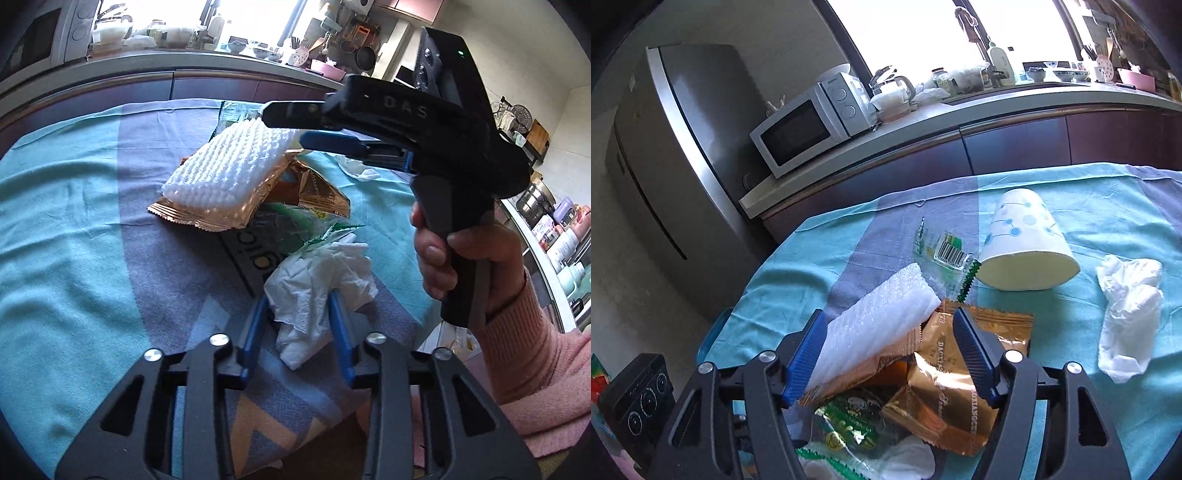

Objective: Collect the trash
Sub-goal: 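Grasp the crumpled tissue with the left gripper while the right gripper grasps a foam net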

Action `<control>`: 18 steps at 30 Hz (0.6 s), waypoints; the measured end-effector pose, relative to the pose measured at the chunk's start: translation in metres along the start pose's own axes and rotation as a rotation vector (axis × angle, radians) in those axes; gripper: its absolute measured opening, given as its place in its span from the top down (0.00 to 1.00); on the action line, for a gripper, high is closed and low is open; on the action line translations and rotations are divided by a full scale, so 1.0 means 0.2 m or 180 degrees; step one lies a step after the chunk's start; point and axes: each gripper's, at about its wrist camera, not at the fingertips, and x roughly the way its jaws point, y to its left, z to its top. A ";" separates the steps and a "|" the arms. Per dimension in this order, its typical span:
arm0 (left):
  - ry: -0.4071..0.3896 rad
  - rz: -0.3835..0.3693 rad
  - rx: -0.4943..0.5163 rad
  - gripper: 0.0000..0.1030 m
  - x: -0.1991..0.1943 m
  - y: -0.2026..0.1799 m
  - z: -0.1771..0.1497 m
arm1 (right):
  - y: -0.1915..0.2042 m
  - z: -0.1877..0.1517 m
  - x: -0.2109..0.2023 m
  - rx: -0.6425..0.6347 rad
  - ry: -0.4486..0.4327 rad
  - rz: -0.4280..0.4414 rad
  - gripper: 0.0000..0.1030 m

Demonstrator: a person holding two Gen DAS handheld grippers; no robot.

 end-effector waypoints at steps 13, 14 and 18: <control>-0.0139 -0.0056 -0.0028 0.93 -0.12 0.03 -0.03 | -0.02 -0.01 -0.01 0.0156 0.0021 0.0150 0.84; -0.0163 -0.0053 -0.0029 0.93 -0.14 0.03 -0.03 | -0.02 -0.01 -0.02 0.0143 0.0010 0.0169 0.86; -0.0257 -0.0016 -0.0031 0.93 -0.24 0.06 -0.06 | 0.03 0.00 -0.05 0.0071 -0.0055 0.0224 0.87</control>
